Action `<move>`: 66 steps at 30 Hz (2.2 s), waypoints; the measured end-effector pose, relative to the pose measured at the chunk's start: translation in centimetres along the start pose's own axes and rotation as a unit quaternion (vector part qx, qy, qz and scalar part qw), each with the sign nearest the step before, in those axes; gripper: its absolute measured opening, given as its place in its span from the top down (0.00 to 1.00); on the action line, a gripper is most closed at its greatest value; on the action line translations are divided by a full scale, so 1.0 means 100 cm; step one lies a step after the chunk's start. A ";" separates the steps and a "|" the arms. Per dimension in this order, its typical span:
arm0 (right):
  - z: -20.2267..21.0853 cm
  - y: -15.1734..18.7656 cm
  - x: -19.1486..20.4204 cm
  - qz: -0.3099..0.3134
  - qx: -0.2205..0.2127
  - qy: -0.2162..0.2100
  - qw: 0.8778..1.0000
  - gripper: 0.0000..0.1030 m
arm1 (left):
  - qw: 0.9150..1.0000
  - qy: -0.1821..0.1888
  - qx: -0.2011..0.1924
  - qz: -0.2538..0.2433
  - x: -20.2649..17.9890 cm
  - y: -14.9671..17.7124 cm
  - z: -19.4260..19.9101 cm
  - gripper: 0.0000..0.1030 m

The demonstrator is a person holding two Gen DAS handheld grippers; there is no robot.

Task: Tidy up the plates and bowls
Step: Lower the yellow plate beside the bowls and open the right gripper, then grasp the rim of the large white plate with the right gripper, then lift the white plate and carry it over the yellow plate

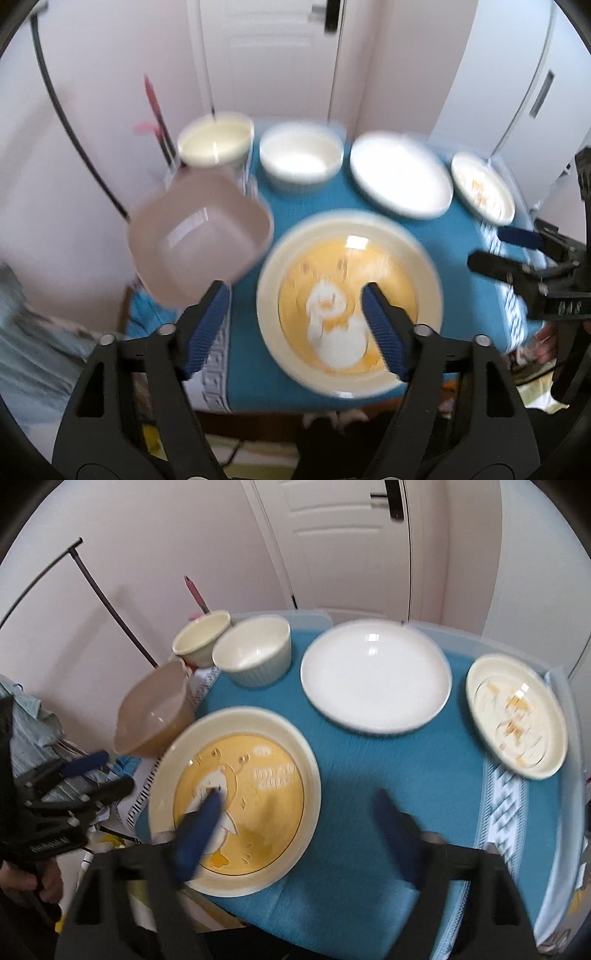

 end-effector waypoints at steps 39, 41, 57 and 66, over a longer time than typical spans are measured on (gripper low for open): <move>-0.118 -0.110 -0.171 0.176 0.175 -0.096 0.964 0.31 | 0.971 0.012 0.144 0.189 -0.093 -0.071 -0.204 0.22; -0.134 -0.106 -0.169 0.181 0.190 -0.107 0.959 0.45 | 0.971 0.007 0.149 0.186 -0.094 -0.071 -0.212 0.26; -0.159 -0.096 -0.161 0.188 0.204 -0.160 0.947 0.84 | 0.968 -0.002 0.163 0.193 -0.096 -0.066 -0.233 0.71; -0.157 -0.096 -0.160 0.192 0.201 -0.153 0.949 0.84 | 0.969 -0.004 0.153 0.193 -0.095 -0.064 -0.220 0.71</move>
Point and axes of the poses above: each gripper's, at about its wrist camera, not at the fingertips, and z roughly against the way its jaws point, x to its left, y to its underside, the point moved 8 cm from there along -z, roughly the way its jaws point
